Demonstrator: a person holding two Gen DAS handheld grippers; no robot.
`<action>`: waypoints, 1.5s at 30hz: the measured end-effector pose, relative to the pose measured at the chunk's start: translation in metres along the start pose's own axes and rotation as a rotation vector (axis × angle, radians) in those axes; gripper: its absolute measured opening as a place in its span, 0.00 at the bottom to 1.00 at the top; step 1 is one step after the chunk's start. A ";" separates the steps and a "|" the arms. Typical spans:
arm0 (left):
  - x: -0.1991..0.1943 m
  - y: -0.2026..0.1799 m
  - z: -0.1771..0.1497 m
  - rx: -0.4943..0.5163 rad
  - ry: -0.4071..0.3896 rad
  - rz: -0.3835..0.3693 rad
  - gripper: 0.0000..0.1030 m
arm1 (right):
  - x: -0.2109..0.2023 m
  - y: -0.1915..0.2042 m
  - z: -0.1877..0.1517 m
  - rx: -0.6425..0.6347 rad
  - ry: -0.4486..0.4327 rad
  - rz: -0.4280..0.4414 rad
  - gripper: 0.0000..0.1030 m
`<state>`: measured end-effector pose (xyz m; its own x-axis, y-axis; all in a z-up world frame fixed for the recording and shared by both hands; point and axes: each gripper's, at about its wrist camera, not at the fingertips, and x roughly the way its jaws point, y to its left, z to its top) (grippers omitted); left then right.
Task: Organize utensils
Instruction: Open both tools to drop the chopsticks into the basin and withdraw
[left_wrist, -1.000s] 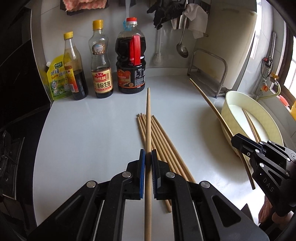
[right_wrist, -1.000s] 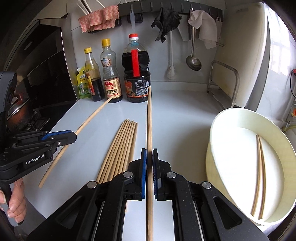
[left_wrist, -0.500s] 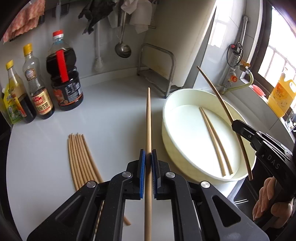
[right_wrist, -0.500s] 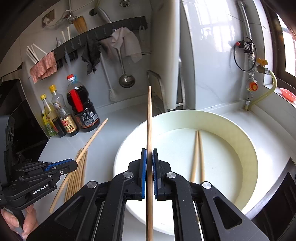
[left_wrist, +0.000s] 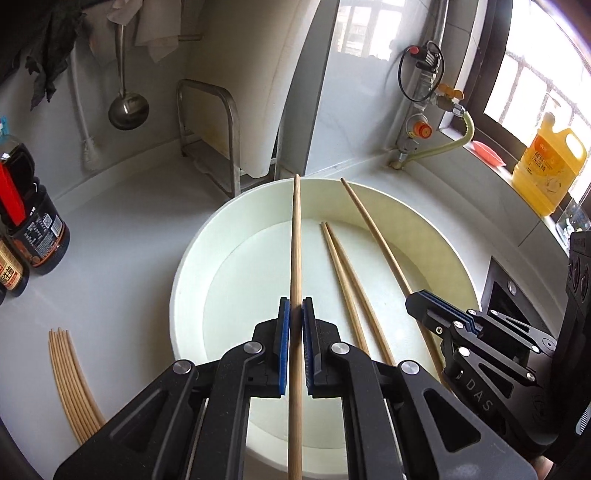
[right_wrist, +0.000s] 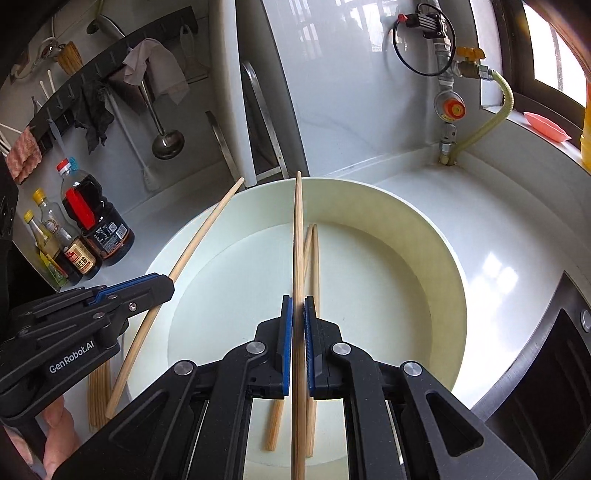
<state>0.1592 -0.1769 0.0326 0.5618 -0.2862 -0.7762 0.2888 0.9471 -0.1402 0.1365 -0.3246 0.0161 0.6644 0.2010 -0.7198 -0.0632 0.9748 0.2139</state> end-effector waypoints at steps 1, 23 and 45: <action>0.006 -0.002 0.001 0.004 0.008 0.000 0.07 | 0.005 -0.002 -0.001 0.002 0.010 -0.003 0.06; -0.039 0.065 -0.027 -0.083 -0.064 0.172 0.70 | -0.007 0.009 0.000 0.014 -0.029 0.016 0.22; -0.154 0.188 -0.144 -0.354 -0.089 0.425 0.76 | -0.054 0.105 -0.029 -0.186 -0.065 0.249 0.36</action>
<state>0.0148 0.0662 0.0372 0.6395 0.1347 -0.7569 -0.2466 0.9685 -0.0360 0.0723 -0.2307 0.0580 0.6573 0.4349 -0.6155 -0.3606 0.8986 0.2498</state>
